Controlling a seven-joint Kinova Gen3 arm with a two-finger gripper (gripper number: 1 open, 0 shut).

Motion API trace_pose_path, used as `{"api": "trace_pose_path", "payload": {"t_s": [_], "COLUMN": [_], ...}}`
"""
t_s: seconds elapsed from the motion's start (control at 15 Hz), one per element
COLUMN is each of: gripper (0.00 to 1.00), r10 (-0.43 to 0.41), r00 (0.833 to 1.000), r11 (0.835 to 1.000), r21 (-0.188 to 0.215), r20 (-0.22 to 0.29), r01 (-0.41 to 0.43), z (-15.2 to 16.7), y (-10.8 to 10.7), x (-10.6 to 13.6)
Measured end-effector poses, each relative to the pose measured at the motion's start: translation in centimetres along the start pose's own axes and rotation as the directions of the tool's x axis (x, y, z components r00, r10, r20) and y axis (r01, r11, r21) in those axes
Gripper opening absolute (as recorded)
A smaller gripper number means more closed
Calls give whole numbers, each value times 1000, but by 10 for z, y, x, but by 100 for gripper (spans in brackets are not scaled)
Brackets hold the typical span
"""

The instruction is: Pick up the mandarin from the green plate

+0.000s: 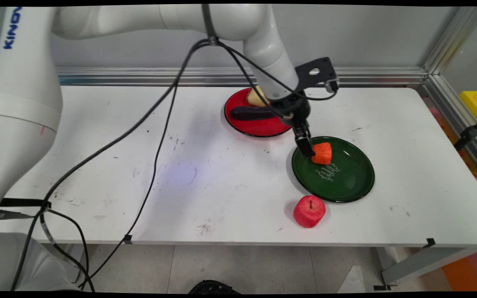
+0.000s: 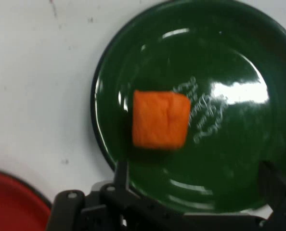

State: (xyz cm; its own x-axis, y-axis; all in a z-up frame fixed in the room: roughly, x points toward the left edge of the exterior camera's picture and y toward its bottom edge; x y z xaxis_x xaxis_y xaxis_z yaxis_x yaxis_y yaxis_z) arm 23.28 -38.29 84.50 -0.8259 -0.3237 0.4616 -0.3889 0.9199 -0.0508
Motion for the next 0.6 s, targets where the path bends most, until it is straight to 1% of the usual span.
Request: {"api": "trace_pose_path", "payload": {"t_s": [0.33,0.6], "gripper": [100,100], "r10": [41,57], "r00": [999,998], "r11": [999,998], "r21": [9,19], "r20": [-23,-26], "r01": [-41,-56], "z": [29,51], "y": [-2,-2], "x": [13,14]}}
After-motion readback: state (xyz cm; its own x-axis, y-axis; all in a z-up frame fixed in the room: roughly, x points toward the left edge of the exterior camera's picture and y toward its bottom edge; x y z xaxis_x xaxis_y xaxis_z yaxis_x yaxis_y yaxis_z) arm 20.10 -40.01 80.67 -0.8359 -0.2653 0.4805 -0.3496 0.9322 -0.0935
